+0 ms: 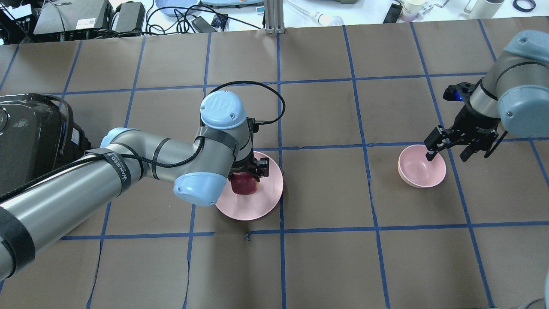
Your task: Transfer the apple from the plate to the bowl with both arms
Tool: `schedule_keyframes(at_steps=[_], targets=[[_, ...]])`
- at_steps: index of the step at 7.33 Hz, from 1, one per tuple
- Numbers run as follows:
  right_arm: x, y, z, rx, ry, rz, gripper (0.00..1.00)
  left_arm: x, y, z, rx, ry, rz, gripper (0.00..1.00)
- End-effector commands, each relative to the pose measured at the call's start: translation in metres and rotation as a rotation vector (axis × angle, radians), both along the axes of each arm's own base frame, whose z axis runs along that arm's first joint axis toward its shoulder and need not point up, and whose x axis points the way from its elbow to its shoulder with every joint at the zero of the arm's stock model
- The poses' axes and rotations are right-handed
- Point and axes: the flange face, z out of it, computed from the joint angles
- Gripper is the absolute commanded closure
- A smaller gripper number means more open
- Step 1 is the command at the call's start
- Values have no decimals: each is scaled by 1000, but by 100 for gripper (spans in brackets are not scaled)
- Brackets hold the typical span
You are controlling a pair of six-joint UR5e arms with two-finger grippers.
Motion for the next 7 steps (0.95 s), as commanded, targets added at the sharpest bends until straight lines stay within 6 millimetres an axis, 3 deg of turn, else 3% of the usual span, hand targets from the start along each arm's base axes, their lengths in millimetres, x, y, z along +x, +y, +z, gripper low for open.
schedule_keyframes(at_steps=[1,2,3,4,6,7], targets=[[0,-2,-36,-3,-10,-2,4,-1,-4,5,-19,7,-2,85],[3,4,-43,4,-13,-2,47,-1,-9,17,-45,5,-1,96],[3,6,-44,9,-14,2,82,-2,-22,39,-80,11,17,96],[1,5,-42,7,-7,2,100,-1,-34,61,-51,0,43,96],[0,1,-29,-10,5,-6,100,10,-69,112,-16,-14,100,100],[1,-6,-9,-30,7,-3,100,10,-75,123,-6,-18,115,100]])
